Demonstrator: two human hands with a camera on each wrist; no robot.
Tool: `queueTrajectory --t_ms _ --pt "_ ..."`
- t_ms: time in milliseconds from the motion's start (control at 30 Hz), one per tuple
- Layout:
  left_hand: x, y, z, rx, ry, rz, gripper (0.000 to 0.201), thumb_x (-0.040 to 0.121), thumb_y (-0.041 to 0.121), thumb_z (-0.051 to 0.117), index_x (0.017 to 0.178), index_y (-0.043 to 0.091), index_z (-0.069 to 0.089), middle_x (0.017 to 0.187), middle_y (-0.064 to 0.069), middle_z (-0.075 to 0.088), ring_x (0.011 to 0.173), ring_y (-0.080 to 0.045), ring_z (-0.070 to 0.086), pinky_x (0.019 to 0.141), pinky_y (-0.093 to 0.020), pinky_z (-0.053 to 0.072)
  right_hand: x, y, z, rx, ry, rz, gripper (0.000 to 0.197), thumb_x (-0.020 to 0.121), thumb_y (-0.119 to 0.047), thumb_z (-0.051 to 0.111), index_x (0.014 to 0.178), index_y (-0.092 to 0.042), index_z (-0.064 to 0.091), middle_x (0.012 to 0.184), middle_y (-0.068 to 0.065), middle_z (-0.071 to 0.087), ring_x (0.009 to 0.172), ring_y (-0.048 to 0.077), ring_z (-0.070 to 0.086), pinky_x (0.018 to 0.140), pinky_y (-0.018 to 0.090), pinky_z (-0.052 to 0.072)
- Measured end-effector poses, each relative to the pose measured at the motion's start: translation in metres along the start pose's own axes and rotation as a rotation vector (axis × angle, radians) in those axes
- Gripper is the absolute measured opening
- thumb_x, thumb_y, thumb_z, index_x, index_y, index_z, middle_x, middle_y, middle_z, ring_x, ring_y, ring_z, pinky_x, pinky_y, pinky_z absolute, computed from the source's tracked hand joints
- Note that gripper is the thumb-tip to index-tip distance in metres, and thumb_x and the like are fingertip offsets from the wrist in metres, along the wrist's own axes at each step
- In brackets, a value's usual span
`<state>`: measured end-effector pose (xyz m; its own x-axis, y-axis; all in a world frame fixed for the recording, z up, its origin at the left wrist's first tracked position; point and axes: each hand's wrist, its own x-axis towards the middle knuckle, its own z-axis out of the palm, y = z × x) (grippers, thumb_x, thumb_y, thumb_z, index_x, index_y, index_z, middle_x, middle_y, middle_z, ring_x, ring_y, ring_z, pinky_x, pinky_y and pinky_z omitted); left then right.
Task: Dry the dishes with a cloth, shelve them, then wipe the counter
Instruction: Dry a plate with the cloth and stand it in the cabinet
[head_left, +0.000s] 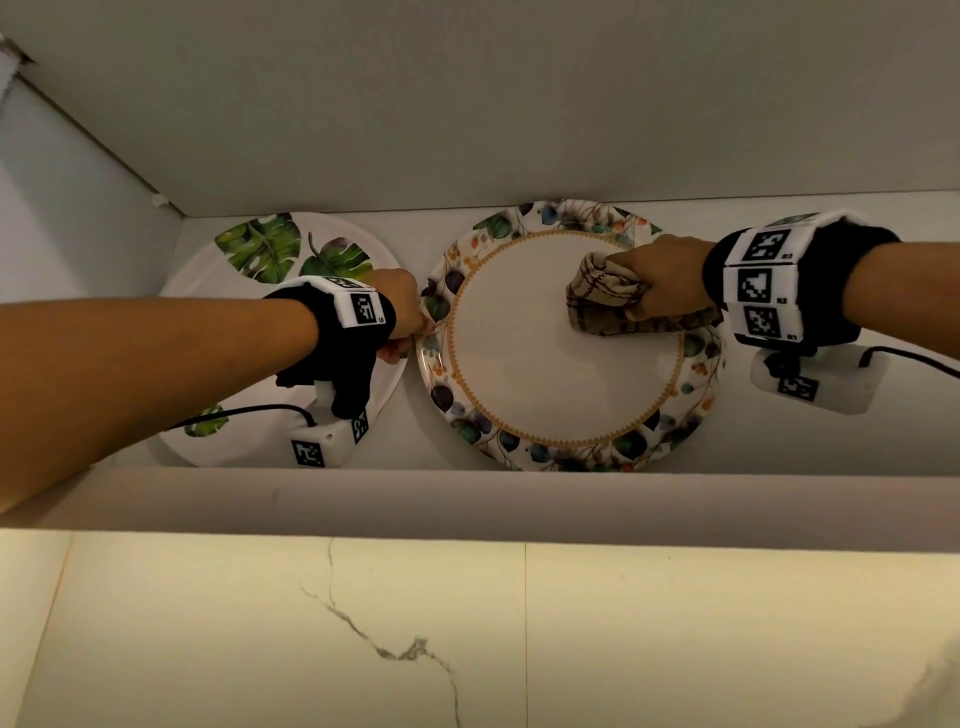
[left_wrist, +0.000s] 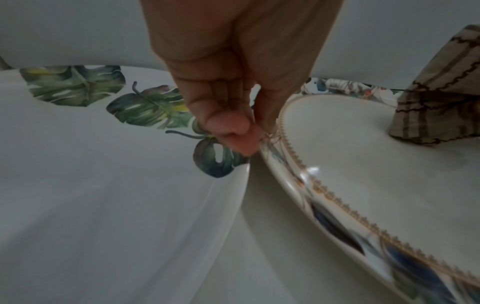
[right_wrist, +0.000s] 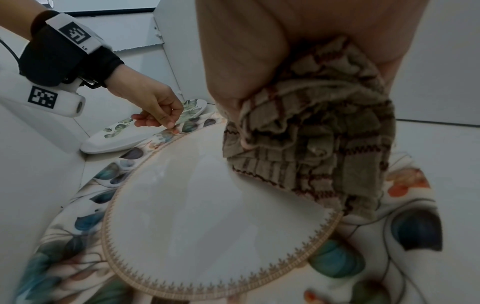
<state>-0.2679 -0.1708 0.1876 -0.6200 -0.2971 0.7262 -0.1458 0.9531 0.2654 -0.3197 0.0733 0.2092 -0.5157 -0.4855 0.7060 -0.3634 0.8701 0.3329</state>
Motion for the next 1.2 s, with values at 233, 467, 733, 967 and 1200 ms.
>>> queueTrajectory --t_ms 233,467,733,967,1200 --pt "-0.004 0.000 -0.001 0.028 0.033 0.024 0.041 0.091 0.024 0.057 0.054 0.007 0.050 0.025 0.003 0.047 0.018 -0.005 0.044 0.023 -0.010 0.031 -0.001 0.001 0.000 -0.012 0.001 0.001 0.048 0.089 -0.020 0.059 0.133 -0.014 0.042 0.126 0.015 0.056 0.112 0.031 0.052 0.087 0.030 0.040" --pt "0.002 0.000 0.000 -0.013 0.028 -0.003 0.041 0.092 0.023 0.056 0.055 0.006 0.053 0.024 0.002 0.048 0.037 -0.013 0.053 0.047 -0.022 0.047 -0.004 0.003 0.000 -0.004 0.025 0.009 0.049 0.089 -0.019 0.059 0.134 -0.013 0.041 0.127 0.016 0.055 0.113 0.032 0.051 0.081 0.026 0.035" --pt "0.003 -0.002 0.002 0.011 -0.009 0.004 0.045 0.092 0.032 0.056 0.056 0.005 0.053 0.043 -0.005 0.057 0.040 -0.016 0.054 0.051 -0.023 0.049 -0.003 0.004 0.001 0.023 0.009 0.024 0.044 0.088 -0.020 0.060 0.129 -0.014 0.045 0.123 0.015 0.058 0.110 0.031 0.053 0.083 0.027 0.037" --pt "0.006 -0.006 0.001 0.055 0.019 0.025 0.029 0.085 0.031 0.065 0.089 0.004 0.055 0.063 -0.006 0.057 0.053 -0.020 0.057 0.051 -0.026 0.050 -0.003 -0.003 0.003 0.063 -0.024 -0.005 0.051 0.088 -0.019 0.060 0.135 -0.015 0.041 0.129 0.013 0.055 0.115 0.030 0.051 0.093 0.029 0.039" --pt "0.003 -0.007 0.001 -0.039 0.046 -0.022 0.044 0.084 0.014 0.066 0.114 0.004 0.036 0.075 -0.012 0.051 0.055 -0.027 0.059 0.048 -0.036 0.053 -0.001 -0.009 0.006 0.105 -0.036 -0.040 0.053 0.088 -0.017 0.061 0.137 -0.014 0.040 0.133 0.012 0.053 0.119 0.030 0.049 0.098 0.030 0.037"
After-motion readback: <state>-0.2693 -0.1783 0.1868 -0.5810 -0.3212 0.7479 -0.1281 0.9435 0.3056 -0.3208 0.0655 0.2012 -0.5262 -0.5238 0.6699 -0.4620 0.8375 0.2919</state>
